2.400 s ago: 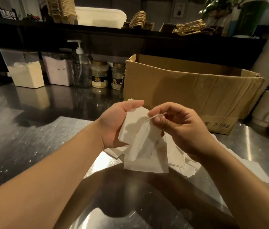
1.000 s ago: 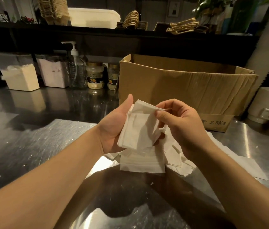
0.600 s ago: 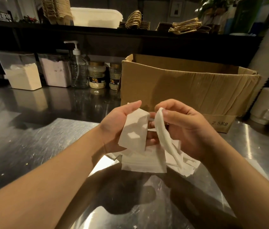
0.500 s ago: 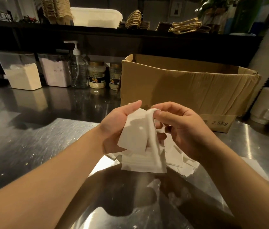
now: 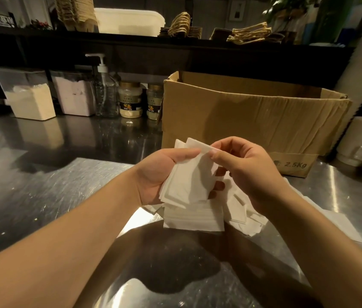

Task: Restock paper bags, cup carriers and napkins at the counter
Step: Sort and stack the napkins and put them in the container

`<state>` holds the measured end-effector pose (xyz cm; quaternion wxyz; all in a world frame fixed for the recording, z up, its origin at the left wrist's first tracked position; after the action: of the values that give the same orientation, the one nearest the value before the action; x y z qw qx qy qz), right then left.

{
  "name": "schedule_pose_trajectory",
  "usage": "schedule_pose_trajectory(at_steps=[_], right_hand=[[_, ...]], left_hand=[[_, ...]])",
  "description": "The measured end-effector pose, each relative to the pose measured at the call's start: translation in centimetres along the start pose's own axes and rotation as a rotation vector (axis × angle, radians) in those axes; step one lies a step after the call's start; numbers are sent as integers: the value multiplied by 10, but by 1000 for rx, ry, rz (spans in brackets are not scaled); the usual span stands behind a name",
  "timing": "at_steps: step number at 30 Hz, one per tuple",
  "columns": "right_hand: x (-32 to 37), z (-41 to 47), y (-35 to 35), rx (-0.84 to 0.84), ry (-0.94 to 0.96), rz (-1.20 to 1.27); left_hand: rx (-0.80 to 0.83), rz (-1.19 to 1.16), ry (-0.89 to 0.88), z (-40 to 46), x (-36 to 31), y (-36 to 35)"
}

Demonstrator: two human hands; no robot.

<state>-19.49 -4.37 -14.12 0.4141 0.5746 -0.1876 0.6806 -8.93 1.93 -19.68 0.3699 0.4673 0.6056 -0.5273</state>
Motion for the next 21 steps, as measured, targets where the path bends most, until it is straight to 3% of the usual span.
schedule_pose_trajectory(at_steps=[10,14,18,21], right_hand=[[15,-4,-11,189,146,-77],[16,-3,-13,196,214,-105],[26,-3,-4,160,289,60],[31,-7,-6,253,261,157]], left_hand=[[123,-176,3,-7,-2,-9],[97,-114,41,-5,2,-5],[20,-118,9,-3,-1,-2],[-10,-130,3,-1,-2,4]])
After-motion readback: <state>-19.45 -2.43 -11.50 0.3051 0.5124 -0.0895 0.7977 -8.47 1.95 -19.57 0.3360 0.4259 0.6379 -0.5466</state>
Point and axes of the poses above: each hand's wrist, its own z-axis towards the middle knuckle, its own y-axis out of the back of the hand, x = y × z, the point moved 10 cm from there along z, towards the middle knuckle, and after that the axes turned 2 degrees about x, right-handed, at the moved point
